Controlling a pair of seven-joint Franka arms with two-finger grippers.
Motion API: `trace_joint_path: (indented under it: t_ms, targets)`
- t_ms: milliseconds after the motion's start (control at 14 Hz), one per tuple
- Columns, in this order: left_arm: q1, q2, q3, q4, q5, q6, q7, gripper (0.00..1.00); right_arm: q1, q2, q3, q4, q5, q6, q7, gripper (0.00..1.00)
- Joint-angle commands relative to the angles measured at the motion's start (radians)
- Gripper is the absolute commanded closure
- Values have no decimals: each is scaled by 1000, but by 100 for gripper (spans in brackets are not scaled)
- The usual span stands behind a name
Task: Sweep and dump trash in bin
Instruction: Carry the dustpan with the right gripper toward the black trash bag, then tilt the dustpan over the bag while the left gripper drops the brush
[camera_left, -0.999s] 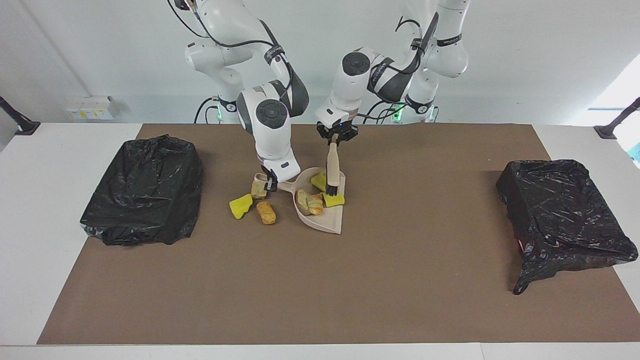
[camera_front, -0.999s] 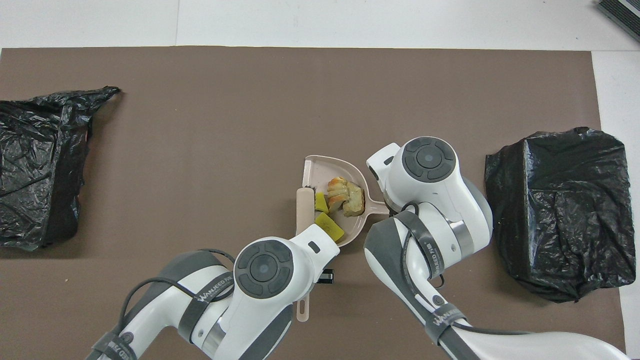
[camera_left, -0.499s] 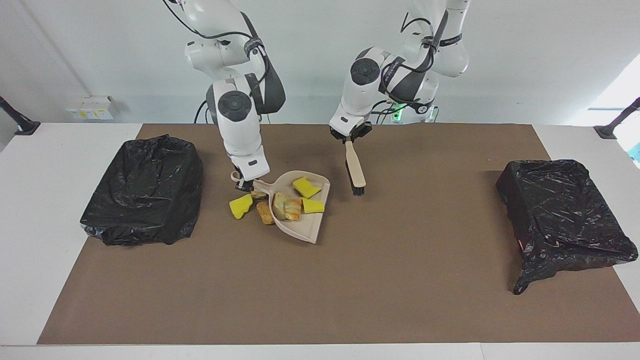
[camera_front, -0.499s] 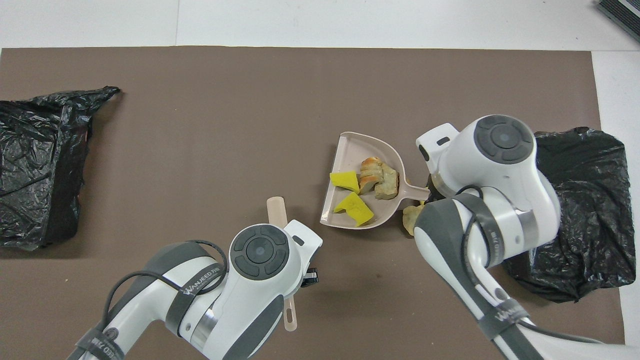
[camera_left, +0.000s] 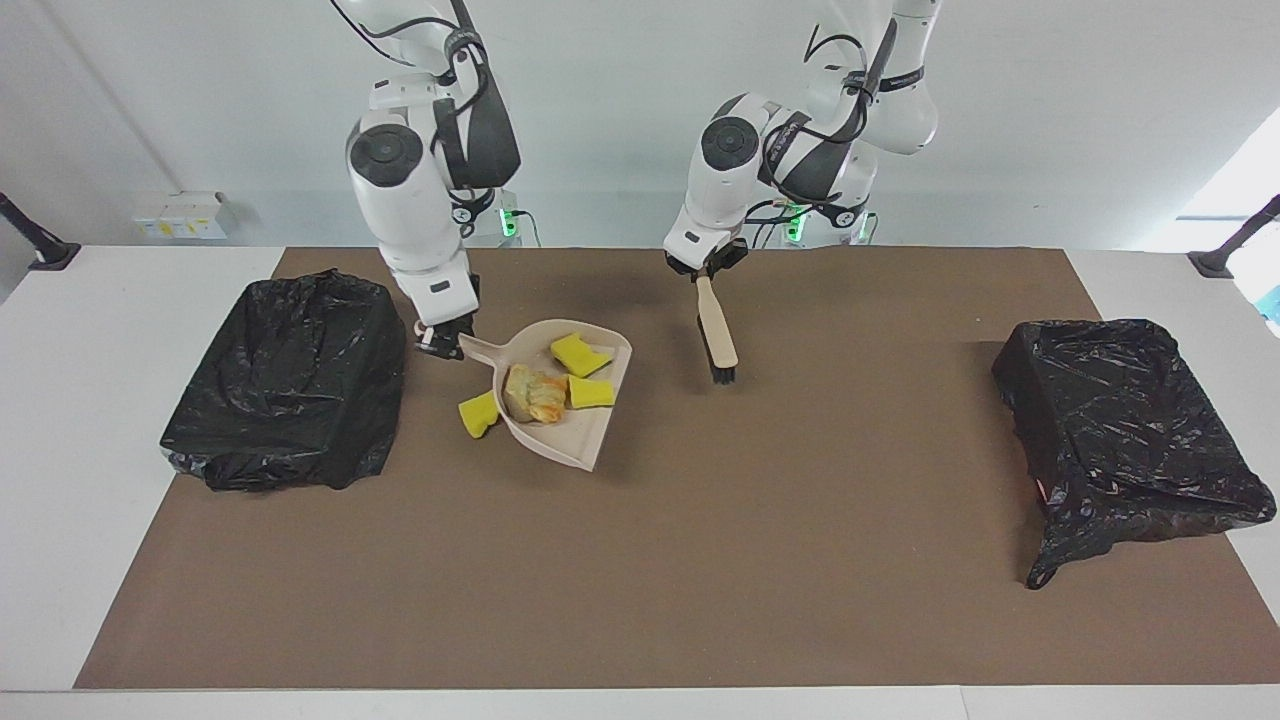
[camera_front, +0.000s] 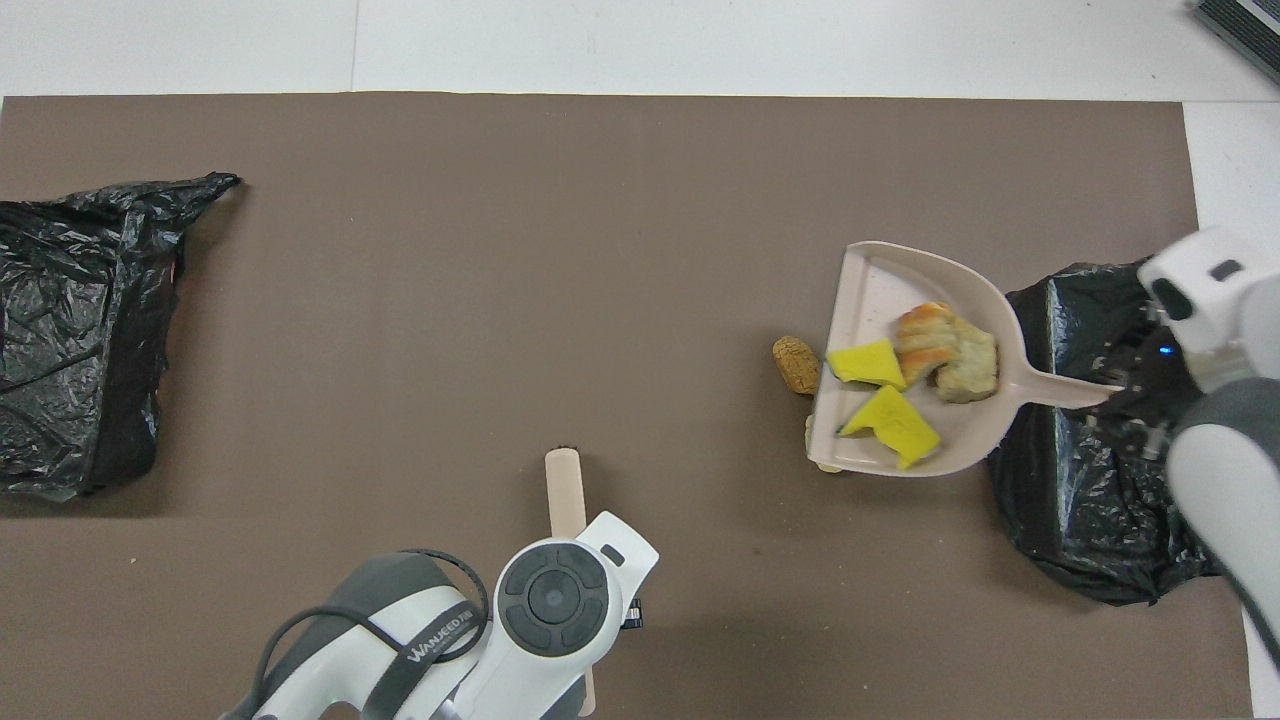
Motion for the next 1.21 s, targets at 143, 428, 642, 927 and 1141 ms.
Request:
trace_joint_path:
  t_ms: [143, 428, 642, 927, 1141]
  targets:
    - [-58, -32, 11, -69, -15, 70, -72, 100, -238, -26, -63, 20, -39, -30, -325, 100]
    - [-41, -22, 12, -70, -17, 87, -44, 57, -347, -20, -66, 17, -196, 147, -497, 100]
    - [-7, 8, 15, -26, -20, 78, -35, 0, -349, 6, -66, -3, -297, 216, -499, 100]
    - [101, 31, 20, 52, -8, 63, -35, 0, -332, 45, -61, -4, -377, 251, -486, 100]
    - [245, 29, 22, 103, 34, 64, 46, 0, -266, 49, -61, -7, -524, 236, -417, 100]
